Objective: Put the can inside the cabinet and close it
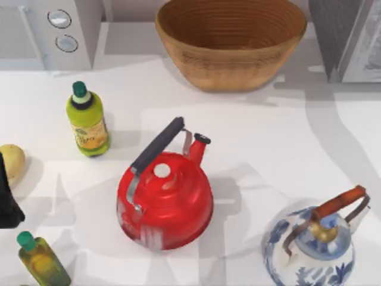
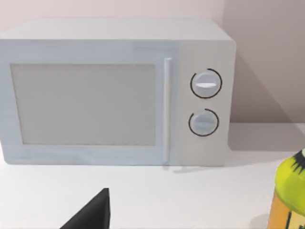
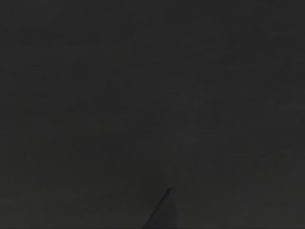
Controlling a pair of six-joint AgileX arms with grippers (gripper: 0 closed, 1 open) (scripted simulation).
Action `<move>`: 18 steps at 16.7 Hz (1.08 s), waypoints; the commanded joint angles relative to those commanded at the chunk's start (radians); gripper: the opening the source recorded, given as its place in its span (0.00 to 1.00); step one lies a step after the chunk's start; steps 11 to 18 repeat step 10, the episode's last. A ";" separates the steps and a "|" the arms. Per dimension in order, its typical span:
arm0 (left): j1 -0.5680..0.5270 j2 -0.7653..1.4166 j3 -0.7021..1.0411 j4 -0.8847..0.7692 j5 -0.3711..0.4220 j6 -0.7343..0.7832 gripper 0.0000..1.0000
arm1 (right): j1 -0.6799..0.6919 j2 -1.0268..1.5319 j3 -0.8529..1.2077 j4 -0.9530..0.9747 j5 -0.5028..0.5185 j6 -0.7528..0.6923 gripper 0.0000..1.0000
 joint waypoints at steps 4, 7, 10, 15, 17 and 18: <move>0.000 0.000 0.000 0.000 0.000 0.000 1.00 | -0.045 0.013 0.034 0.001 -0.003 -0.014 1.00; 0.000 0.000 0.000 0.000 0.000 0.000 1.00 | -0.077 0.090 0.079 0.021 -0.033 -0.015 1.00; 0.000 0.000 0.000 0.000 0.000 0.000 1.00 | -0.107 0.129 0.112 0.038 -0.060 -0.012 1.00; 0.000 0.000 0.000 0.000 0.000 0.000 1.00 | -0.107 0.129 0.112 0.038 -0.060 -0.012 1.00; 0.000 0.000 0.000 0.000 0.000 0.000 1.00 | -0.107 0.129 0.112 0.038 -0.060 -0.012 1.00; 0.000 0.000 0.000 0.000 0.000 0.000 1.00 | -0.107 0.129 0.112 0.038 -0.060 -0.012 1.00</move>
